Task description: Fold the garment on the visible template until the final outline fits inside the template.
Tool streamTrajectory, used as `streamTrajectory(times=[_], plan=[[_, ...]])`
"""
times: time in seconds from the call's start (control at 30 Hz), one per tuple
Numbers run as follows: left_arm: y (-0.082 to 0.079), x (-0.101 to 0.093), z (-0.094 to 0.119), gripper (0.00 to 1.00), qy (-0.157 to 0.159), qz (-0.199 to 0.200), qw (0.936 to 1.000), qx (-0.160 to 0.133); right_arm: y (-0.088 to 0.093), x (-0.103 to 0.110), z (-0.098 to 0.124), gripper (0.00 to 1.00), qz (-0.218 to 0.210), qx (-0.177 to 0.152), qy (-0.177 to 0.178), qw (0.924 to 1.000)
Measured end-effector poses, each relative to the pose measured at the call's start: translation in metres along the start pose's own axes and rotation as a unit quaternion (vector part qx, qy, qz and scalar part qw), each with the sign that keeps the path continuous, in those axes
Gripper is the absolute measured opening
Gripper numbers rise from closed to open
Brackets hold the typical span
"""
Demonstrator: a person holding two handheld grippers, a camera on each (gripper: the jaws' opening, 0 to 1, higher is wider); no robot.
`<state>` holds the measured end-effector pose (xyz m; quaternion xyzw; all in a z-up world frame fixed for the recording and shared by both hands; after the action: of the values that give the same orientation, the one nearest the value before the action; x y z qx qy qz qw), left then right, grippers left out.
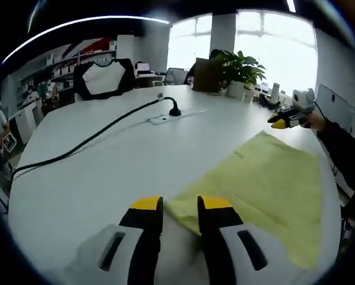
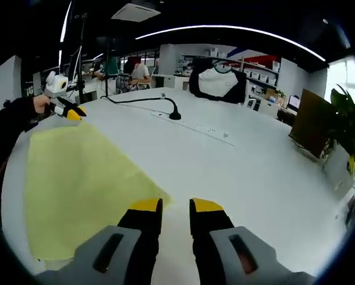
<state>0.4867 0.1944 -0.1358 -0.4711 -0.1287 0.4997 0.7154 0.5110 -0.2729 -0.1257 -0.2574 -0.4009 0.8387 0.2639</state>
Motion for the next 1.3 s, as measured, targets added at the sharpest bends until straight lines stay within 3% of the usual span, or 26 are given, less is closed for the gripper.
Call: streamTrajectory(times=[0.27,0.47,0.63,0.87,1.03,1.17,1.3], plan=[[0.001,-0.001,-0.012,0.21,0.015,0.036,0.9992,-0.004,0.004,0.009,-0.010,0.17,-0.035,0.000,-0.034,0.9988],[0.003,-0.007,-0.016,0.03,0.012,0.037,0.9993,-0.003,0.003,0.015,-0.022,0.17,-0.040,0.007,-0.041,0.9983],[0.002,-0.006,-0.011,0.01,-0.009,0.038,0.9992,-0.006,0.004,0.011,-0.020,0.14,-0.073,-0.005,-0.040,0.9965],[-0.005,0.002,0.001,0.00,-0.030,0.032,0.9985,-0.033,0.005,0.015,-0.023,0.06,-0.075,-0.005,-0.039,0.9965],[-0.004,0.006,0.003,0.00,-0.042,0.034,0.9975,-0.046,0.005,0.011,-0.022,0.00,-0.068,0.003,-0.017,0.9976],[-0.001,0.006,0.003,0.00,-0.059,0.018,0.9970,-0.046,0.006,0.003,-0.020,0.00,-0.073,0.007,0.006,0.9973],[-0.002,0.005,0.003,0.01,-0.063,-0.009,0.9967,-0.050,0.006,0.007,-0.014,0.00,-0.078,-0.004,0.004,0.9969]])
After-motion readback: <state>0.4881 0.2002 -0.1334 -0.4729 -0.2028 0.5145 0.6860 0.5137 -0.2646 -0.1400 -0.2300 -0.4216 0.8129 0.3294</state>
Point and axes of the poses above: the point that each gripper's makers call its tool centre point, and the gripper's own axes: z roughly backward along the fingers, x roughly to its left, y roughly out of its underside, the point moved 8 cm from there along z, roughly backward along the fingers, and after that the axes turned 10 degrees about z, right-handed, at the moved point
